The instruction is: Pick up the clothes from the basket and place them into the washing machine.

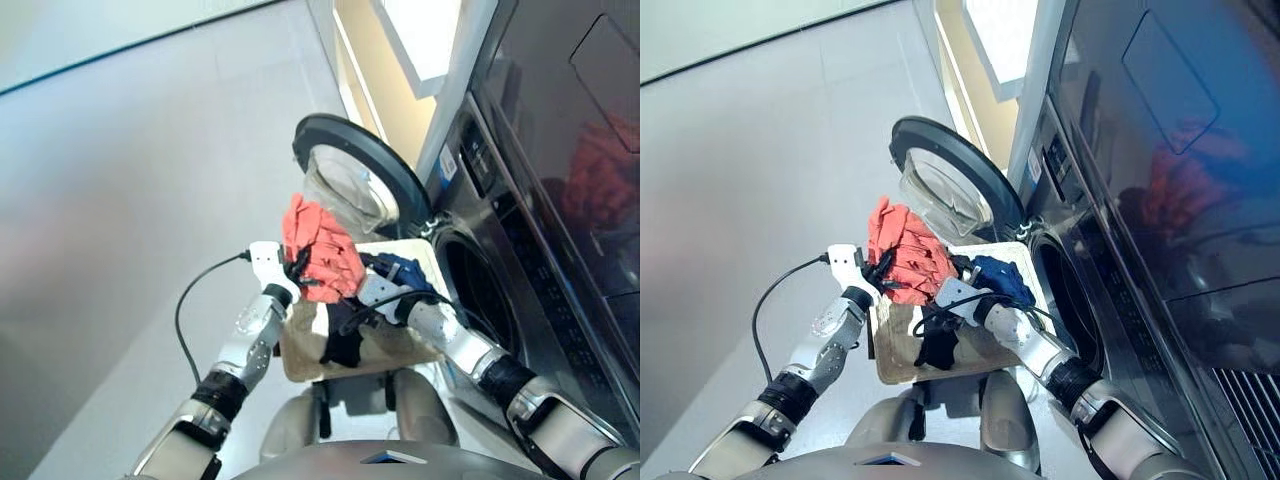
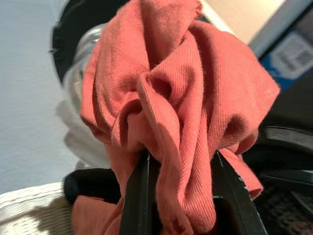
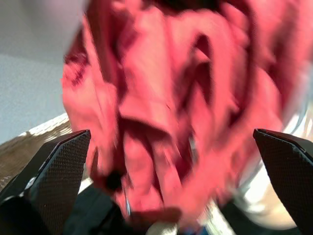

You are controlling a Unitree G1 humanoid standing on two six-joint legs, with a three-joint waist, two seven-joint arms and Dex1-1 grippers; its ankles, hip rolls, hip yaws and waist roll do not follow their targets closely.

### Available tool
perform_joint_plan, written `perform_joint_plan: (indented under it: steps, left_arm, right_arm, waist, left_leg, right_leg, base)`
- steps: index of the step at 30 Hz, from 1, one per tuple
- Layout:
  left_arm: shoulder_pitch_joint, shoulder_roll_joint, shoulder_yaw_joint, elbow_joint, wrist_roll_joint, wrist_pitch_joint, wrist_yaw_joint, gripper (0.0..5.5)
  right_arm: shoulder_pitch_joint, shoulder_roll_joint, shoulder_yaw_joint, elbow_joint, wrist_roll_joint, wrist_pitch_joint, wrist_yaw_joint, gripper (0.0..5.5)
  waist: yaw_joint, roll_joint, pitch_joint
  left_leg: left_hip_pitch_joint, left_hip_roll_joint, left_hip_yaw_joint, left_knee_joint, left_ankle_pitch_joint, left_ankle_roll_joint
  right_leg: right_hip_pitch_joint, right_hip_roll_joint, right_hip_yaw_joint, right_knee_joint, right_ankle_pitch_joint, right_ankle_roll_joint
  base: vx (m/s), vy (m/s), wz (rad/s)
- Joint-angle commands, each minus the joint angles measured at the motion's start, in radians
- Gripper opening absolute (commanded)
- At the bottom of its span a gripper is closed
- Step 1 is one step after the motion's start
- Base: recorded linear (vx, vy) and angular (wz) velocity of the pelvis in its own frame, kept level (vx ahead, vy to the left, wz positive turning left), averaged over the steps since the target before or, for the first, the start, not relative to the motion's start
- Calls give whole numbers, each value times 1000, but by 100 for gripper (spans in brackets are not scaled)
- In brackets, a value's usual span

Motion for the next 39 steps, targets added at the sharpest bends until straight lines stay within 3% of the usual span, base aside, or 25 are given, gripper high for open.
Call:
perform_joint_plan:
  steps: [1, 11, 12, 14, 21, 22, 23, 25, 31, 32, 34, 39]
  left_arm:
    - [5, 21, -19, -83, -32, -18, -48, 0]
    - [52, 55, -82, -202, -99, 37, -99, 0]
    - [56, 61, -85, -217, -100, 40, -103, 0]
    - [62, 69, -89, -235, -109, 46, -109, 0]
    - [78, 84, -69, -254, -106, 56, -117, 0]
    - [84, 83, -58, -253, -107, 51, -115, 185]
    - [91, 79, -46, -251, -110, 48, -111, 550]
    - [95, 72, -34, -244, -118, 46, -108, 550]
    - [166, 3, 136, -189, -176, -7, -29, 550]
    - [166, 3, 136, -189, -176, -7, -29, 550]
    - [167, -18, 192, -148, -149, -50, 14, 550]
    - [165, -48, 281, -45, -111, -104, 93, 550]
  right_arm:
    - [-43, 79, 31, -37, -38, -49, -13, 550]
    - [-59, 136, -1, 89, -120, -13, -77, 550]
    - [-58, 143, -10, 101, -114, -8, -80, 317]
    - [-60, 154, -22, 117, -109, -1, -87, 0]
    - [-25, 157, -85, 118, -70, 17, -107, 0]
    - [-14, 157, -97, 115, -61, 18, -110, 0]
    - [-4, 156, -108, 113, -53, 19, -114, 0]
    - [6, 156, -118, 114, -44, 19, -117, 0]
    - [116, 145, -233, 111, 31, 26, -167, 0]
    - [117, 145, -233, 111, 31, 26, -167, 0]
    - [139, 147, -272, 143, 51, 27, -199, 0]
    - [156, 177, -378, 245, 168, 29, -272, 0]
  waist:
    - [9, -79, -60]
    - [20, -67, -87]
    - [20, -65, -89]
    - [21, -65, -91]
    - [19, -65, -94]
    - [18, -65, -93]
    - [17, -66, -93]
    - [17, -66, -92]
    - [14, -73, -75]
    - [14, -73, -75]
    - [11, -75, -55]
    - [7, -70, -15]
  left_leg:
    - [60, -59, 19, 22, -75, 2]
    - [106, -58, 9, 7, -79, 4]
    - [108, -57, 8, 5, -79, 4]
    - [110, -58, 6, 6, -81, 4]
    - [120, -60, -1, 7, -89, 6]
    - [121, -59, 0, 8, -90, 6]
    - [121, -59, 0, 9, -92, 7]
    - [122, -59, 0, 10, -93, 7]
    - [104, -61, 1, 22, -96, 8]
    - [103, -61, 1, 23, -97, 8]
    - [77, -65, -1, 35, -96, 9]
    - [16, -67, 0, 60, -93, 11]
  right_leg:
    - [167, -23, 8, -258, 50, 98]
    - [213, -21, -5, -258, 36, 98]
    - [216, -22, -7, -258, 34, 99]
    - [219, -23, -11, -258, 32, 98]
    - [233, -22, -16, -258, 24, 98]
    - [235, -23, -17, -258, 23, 98]
    - [235, -22, -18, -258, 22, 98]
    - [235, -21, -17, -258, 21, 98]
    - [222, -20, -15, -258, 23, 97]
    - [222, -20, -15, -258, 23, 97]
    - [201, -21, -13, -258, 30, 95]
    - [139, -26, -10, -236, 40, 92]
  base:
    - [0, 0, 0]
    - [28, -9, 21]
    - [0, 0, 0]
    - [0, 0, 0]
    - [0, 0, 0]
    - [0, 0, 0]
    - [0, 0, 0]
    - [0, 0, 0]
    - [0, 0, 0]
    - [0, 0, 0]
    - [-68, -2, 0]
    - [-90, 14, -26]
